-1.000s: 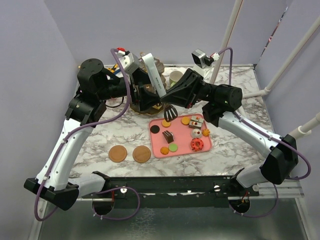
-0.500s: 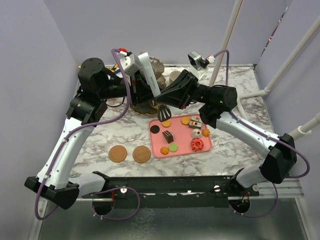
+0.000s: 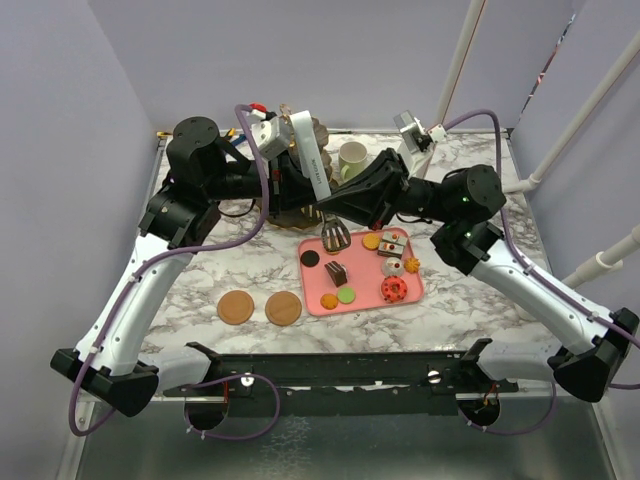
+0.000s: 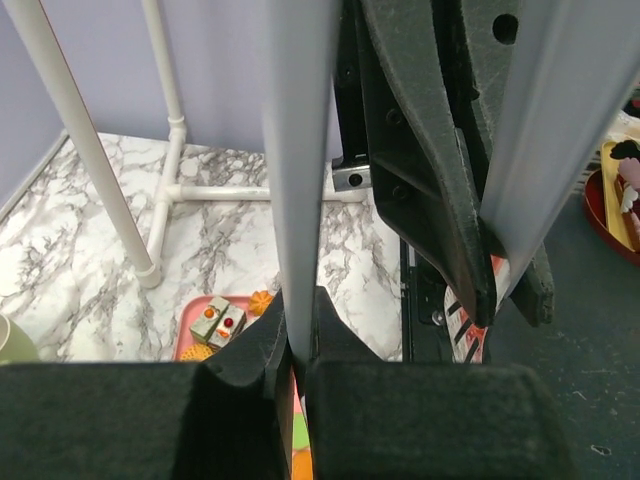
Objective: Serve the afternoon tea
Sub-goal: Pick up the clamp from the tray.
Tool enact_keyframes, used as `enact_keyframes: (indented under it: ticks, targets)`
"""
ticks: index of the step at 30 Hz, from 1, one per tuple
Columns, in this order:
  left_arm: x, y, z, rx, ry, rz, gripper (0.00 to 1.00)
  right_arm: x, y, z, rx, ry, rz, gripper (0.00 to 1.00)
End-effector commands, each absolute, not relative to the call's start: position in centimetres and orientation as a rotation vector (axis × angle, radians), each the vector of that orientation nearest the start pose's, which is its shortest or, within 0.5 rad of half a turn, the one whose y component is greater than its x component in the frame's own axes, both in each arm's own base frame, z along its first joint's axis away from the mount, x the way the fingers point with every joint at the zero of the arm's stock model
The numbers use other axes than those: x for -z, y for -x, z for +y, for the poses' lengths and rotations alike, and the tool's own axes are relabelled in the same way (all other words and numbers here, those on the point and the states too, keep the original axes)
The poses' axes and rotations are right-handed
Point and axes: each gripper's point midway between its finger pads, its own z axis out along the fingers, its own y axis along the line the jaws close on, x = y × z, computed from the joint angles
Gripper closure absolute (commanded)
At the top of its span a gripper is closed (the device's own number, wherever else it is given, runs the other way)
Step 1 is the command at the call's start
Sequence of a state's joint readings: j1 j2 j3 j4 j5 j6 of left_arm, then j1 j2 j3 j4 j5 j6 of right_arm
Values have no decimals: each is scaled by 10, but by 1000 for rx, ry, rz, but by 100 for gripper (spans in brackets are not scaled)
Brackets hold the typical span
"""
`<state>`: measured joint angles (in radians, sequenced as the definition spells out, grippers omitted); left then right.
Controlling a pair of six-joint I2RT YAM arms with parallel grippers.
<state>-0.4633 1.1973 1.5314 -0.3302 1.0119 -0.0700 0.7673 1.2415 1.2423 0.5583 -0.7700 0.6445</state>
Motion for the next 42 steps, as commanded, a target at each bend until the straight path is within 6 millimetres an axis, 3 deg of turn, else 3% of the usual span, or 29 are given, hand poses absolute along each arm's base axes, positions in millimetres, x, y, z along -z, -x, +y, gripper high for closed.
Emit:
enact_keyframes:
  ticks: [1,8,19,25,32,36,42]
  targets:
    - [-484,-177,-258,1221,-1141,1209,100,-484,-153,327,-1469,933,1069,99]
    - [-485,-173,-256,1215,-1148,1206,100,-482,-150,313,-1421,973,1114,99]
    - [-485,-172,-253,1174,-1169,1201,100,-476,-137,306,-1441,1069,1170,99]
    - [-481,-175,-254,1167,-1172,1206,100,-475,-141,309,-1448,1066,1175,98]
    - [-466,-180,-258,1187,-1175,1244,100,-486,-137,327,-1633,1145,1121,34]
    - [-464,-181,-257,1156,-1191,1221,100,-493,-134,324,-1584,1207,1105,1]
    - [-434,-188,-254,1084,-1229,1257,100,-498,-150,313,-1356,1166,1184,0]
